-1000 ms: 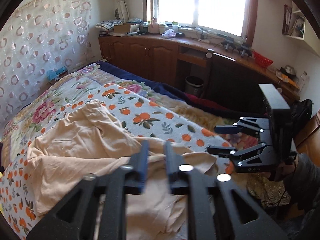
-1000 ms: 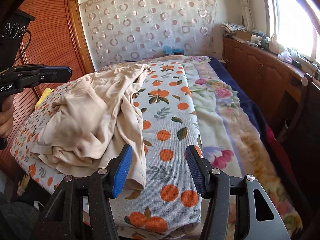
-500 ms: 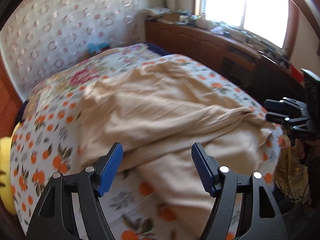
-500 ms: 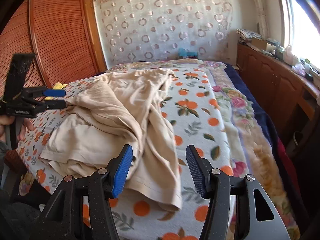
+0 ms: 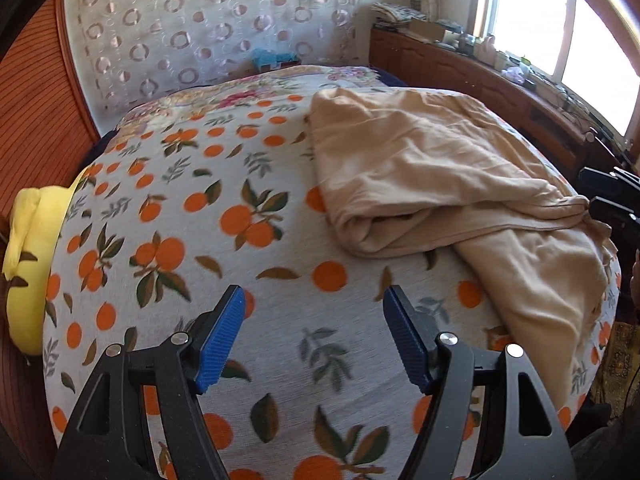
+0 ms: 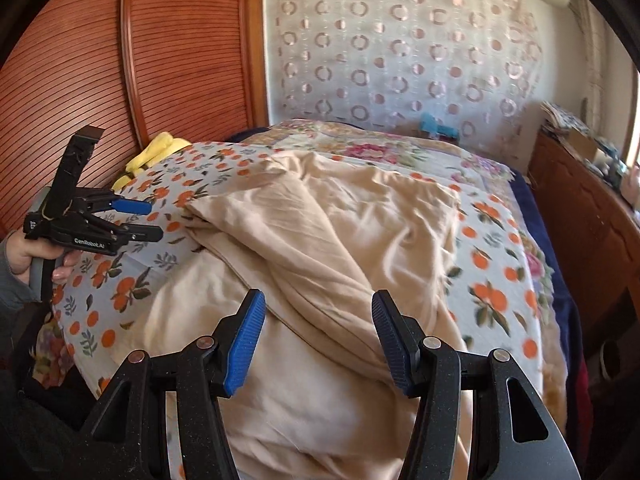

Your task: Fold small clothes

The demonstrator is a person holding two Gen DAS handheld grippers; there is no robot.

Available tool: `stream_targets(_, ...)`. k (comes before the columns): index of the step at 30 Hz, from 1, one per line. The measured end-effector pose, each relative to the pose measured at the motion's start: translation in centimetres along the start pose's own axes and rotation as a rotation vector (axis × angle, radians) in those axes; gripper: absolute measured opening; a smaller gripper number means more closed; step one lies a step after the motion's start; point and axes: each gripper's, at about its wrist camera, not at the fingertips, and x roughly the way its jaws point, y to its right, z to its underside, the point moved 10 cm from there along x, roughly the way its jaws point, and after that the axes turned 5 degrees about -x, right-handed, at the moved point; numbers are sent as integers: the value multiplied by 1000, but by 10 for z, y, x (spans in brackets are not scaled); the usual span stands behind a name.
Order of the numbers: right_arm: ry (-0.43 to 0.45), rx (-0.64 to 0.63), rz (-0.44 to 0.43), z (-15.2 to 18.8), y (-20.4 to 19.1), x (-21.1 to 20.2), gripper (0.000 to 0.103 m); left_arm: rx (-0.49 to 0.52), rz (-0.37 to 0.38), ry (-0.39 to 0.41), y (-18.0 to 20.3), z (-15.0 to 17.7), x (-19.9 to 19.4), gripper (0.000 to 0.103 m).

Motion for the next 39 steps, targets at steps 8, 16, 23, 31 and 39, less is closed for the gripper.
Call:
stream_targets(8,-40,-75,-81,-39,-32,50,58,-53,-9,22,-22,3,0,72)
stream_targets(16,-113,-148,-152,-72,-68,113,58,-76,-15,80,-38,-1,-24,72)
stream_targets(23,-182,-229,-175,-87,-97,163,58,-94,-19,112,-52,-1,-43,72)
stream_targets(31,-264,-319,-155,-83,-112,204,58,-110,-19,114,-61,5,-44,72)
stream_targets(39,-210,-237,-190,-104,-82,192,7,-91,8,120,-43,3,-46,72)
